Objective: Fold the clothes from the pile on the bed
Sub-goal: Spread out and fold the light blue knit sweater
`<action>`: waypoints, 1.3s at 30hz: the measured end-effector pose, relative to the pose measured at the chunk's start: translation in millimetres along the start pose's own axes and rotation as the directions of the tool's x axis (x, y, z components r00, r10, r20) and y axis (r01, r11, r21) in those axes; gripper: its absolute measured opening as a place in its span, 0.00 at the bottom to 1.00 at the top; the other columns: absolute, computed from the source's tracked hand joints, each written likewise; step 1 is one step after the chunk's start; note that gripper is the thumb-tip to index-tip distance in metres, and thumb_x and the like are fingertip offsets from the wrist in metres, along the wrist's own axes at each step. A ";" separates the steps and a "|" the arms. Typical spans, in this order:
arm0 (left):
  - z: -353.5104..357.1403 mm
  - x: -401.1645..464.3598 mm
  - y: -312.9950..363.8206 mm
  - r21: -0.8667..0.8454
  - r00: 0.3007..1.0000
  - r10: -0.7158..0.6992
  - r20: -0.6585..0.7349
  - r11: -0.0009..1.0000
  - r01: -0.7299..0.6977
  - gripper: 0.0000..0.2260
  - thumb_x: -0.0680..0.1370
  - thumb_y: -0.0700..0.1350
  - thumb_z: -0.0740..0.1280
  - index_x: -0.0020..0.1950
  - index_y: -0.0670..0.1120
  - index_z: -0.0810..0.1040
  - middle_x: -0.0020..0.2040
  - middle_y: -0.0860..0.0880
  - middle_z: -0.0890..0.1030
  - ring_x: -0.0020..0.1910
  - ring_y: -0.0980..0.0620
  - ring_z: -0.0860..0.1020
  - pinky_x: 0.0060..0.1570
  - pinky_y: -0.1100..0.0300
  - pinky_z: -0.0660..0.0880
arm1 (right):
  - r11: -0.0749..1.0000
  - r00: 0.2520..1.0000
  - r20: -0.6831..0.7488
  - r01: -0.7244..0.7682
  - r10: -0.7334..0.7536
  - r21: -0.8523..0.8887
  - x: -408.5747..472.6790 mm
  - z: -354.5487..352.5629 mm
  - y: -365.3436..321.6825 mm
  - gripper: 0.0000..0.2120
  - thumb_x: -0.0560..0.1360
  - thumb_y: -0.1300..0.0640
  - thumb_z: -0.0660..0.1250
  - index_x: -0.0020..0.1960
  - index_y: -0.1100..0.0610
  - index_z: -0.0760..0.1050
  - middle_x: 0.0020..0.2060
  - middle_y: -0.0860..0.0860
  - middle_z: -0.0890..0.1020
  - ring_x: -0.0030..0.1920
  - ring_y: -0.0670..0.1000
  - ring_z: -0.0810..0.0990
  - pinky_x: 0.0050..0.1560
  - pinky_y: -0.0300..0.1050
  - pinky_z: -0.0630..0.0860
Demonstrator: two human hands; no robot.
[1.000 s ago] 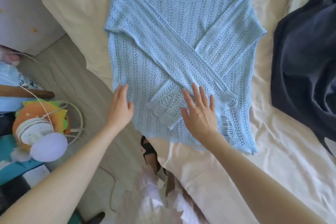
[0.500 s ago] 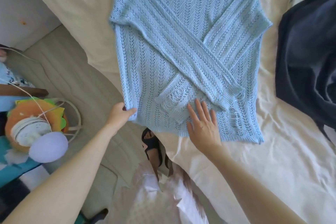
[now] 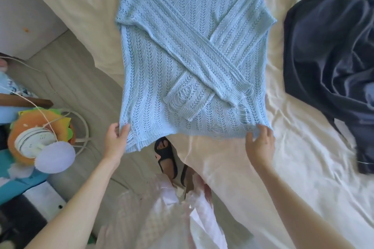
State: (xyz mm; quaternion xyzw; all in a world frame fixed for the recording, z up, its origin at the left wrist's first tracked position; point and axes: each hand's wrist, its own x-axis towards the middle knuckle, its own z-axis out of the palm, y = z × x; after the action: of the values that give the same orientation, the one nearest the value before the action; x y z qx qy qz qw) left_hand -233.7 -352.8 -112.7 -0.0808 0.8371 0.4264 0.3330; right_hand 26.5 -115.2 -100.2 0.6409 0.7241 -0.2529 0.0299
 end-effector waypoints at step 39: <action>-19.3 -7.2 205.8 -0.767 0.997 -0.047 0.054 0.637 0.071 0.07 0.81 0.37 0.57 0.47 0.44 0.72 0.46 0.46 0.80 0.53 0.48 0.78 0.57 0.51 0.73 | 0.210 0.930 0.264 -0.320 0.257 0.924 109.1 -148.4 -103.7 0.12 0.81 0.62 0.53 0.40 0.52 0.64 0.39 0.50 0.73 0.37 0.42 0.77 0.39 0.32 0.76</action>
State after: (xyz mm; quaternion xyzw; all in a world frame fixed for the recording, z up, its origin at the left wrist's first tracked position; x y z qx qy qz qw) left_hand -323.9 -240.4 35.6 -0.2357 0.5689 0.7314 0.2930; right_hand -49.0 39.2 22.8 0.6441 0.2912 -0.6426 -0.2956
